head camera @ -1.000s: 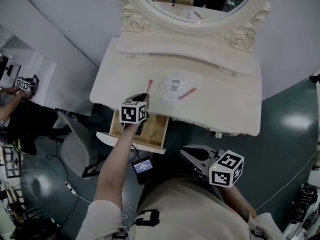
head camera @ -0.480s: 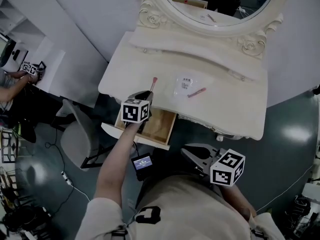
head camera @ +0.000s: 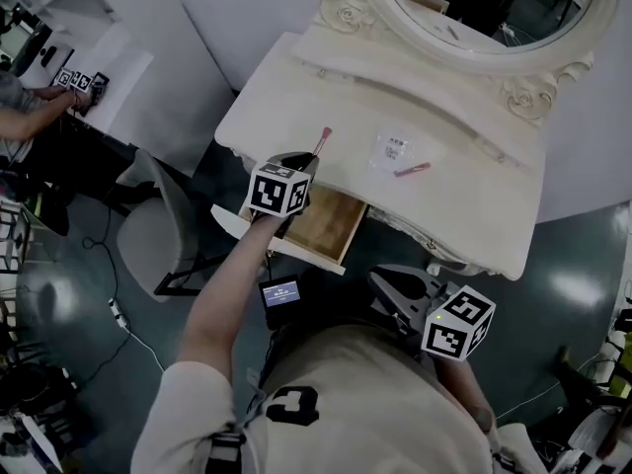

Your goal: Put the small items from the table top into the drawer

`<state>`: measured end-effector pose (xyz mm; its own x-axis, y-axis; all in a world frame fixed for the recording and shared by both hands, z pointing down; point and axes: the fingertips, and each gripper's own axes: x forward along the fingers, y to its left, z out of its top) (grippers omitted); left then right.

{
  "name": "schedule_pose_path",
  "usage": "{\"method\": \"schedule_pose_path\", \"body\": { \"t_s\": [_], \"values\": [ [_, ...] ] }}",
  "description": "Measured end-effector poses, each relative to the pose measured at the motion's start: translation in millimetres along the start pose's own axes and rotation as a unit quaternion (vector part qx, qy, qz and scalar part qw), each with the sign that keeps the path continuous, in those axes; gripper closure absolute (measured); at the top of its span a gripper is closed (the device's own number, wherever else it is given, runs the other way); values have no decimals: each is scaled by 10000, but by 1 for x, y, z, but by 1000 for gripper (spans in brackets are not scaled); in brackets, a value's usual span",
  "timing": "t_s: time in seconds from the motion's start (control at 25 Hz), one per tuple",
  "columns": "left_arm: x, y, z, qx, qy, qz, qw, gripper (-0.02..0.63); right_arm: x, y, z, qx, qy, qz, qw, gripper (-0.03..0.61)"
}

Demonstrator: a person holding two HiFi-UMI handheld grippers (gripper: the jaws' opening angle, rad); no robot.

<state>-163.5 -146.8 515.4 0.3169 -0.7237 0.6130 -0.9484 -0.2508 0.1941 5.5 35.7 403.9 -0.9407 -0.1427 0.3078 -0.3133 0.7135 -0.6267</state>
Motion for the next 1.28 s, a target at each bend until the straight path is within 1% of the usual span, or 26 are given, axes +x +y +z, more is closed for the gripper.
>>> {"method": "schedule_pose_path", "body": {
  "t_s": [0.2, 0.36, 0.6, 0.8, 1.0, 1.28],
  "values": [
    [-13, 11, -2, -61, -136, -8, 9999, 523, 8, 5, 1, -200, 86, -60, 9997, 549],
    [-24, 15, -6, -60, -156, -58, 9998, 522, 13, 8, 2, -339, 169, -131, 9992, 549],
    [-37, 13, -7, 131, -152, -173, 9996, 523, 19, 12, 7, -438, 155, -182, 9988, 549],
    [-48, 8, -10, 220, -139, -354, 9990, 522, 25, 17, 9, -525, 150, -295, 9981, 549],
    [-54, 2, -15, 582, -94, -437, 9973, 523, 32, 21, 11, -544, 145, -401, 9976, 549],
    [-65, 5, -15, 661, -176, -686, 9953, 523, 50, 30, 8, -506, 91, -546, 9972, 549]
  ]
}}
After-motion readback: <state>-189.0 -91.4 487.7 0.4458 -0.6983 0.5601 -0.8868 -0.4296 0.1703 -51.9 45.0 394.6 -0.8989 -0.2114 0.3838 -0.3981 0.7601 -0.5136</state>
